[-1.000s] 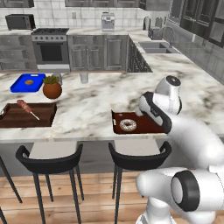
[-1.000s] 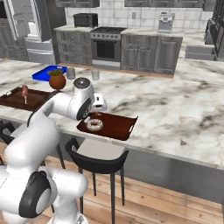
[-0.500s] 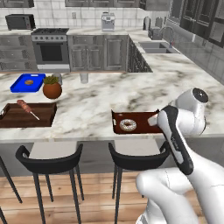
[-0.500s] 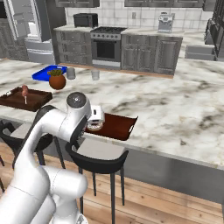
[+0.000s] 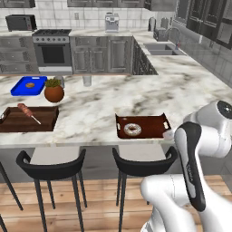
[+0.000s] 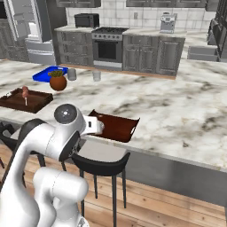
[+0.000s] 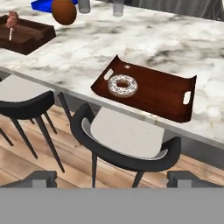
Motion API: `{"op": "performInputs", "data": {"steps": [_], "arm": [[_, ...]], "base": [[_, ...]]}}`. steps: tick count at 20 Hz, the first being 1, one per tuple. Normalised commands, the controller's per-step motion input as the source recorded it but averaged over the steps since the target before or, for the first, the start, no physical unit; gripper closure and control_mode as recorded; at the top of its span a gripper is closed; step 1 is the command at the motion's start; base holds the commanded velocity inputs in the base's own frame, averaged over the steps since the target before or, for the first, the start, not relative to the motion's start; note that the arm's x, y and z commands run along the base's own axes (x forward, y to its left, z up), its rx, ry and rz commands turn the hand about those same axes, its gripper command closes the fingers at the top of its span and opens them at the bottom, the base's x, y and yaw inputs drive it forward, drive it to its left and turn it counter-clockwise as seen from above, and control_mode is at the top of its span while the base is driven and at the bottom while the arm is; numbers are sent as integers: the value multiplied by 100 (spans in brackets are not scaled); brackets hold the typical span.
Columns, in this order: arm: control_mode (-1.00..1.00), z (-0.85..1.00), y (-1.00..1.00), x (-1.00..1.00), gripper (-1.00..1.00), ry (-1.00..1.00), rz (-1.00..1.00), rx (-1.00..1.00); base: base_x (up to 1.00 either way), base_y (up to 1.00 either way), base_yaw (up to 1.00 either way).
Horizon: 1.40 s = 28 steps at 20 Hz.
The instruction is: Take the donut and cake from the fridge and place them on the empty tray on the dining counter.
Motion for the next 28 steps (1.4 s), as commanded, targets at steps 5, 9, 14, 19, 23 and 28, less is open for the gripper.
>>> {"op": "performInputs", "data": {"steps": [5, 9, 14, 19, 23, 28], "arm": [[-100, -19, 23, -27, -100, 3, 0, -9], [-100, -54, 54, 3, -100, 0, 0, -19], [-100, -32, 30, 7, -100, 0, 0, -10], [-100, -16, 12, 1, -100, 0, 0, -4], [-100, -1, 0, 0, -100, 0, 0, 0], [-100, -3, 0, 0, -100, 0, 0, 0]], "base": [[0, 0, 0], [0, 0, 0], [0, 0, 0], [0, 0, 0], [0, 0, 0], [0, 0, 0]]}}
